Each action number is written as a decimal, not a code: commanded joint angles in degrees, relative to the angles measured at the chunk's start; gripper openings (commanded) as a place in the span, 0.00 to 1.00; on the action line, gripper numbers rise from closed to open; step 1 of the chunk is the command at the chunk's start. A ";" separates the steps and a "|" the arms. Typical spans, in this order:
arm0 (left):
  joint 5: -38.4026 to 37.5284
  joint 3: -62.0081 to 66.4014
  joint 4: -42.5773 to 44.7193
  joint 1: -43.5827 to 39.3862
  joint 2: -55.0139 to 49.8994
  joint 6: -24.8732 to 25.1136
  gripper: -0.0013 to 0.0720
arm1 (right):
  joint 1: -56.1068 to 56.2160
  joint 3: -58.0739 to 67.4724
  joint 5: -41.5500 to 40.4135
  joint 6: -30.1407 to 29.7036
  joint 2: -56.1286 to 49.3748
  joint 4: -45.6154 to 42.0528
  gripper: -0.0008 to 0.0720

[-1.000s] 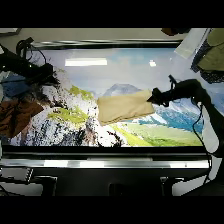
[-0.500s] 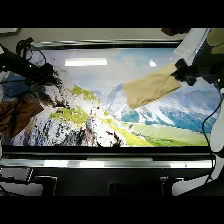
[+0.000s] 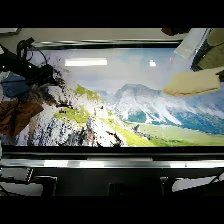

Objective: Fold the clothes and pants, and hang the long-sleeved shirts on hangers.

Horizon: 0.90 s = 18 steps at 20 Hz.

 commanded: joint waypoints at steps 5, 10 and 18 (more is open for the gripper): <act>-0.94 -0.02 -0.02 0.04 -0.02 0.20 0.04 | -9.18 0.26 -21.31 5.03 1.01 -16.35 0.04; -0.96 -0.02 -0.02 0.04 -0.02 0.20 0.04 | -9.01 -8.15 -27.06 -0.55 2.23 -26.82 0.04; -0.94 -0.02 -0.02 0.04 -0.02 0.17 0.04 | -9.01 -35.21 -19.06 2.27 12.98 -34.45 0.05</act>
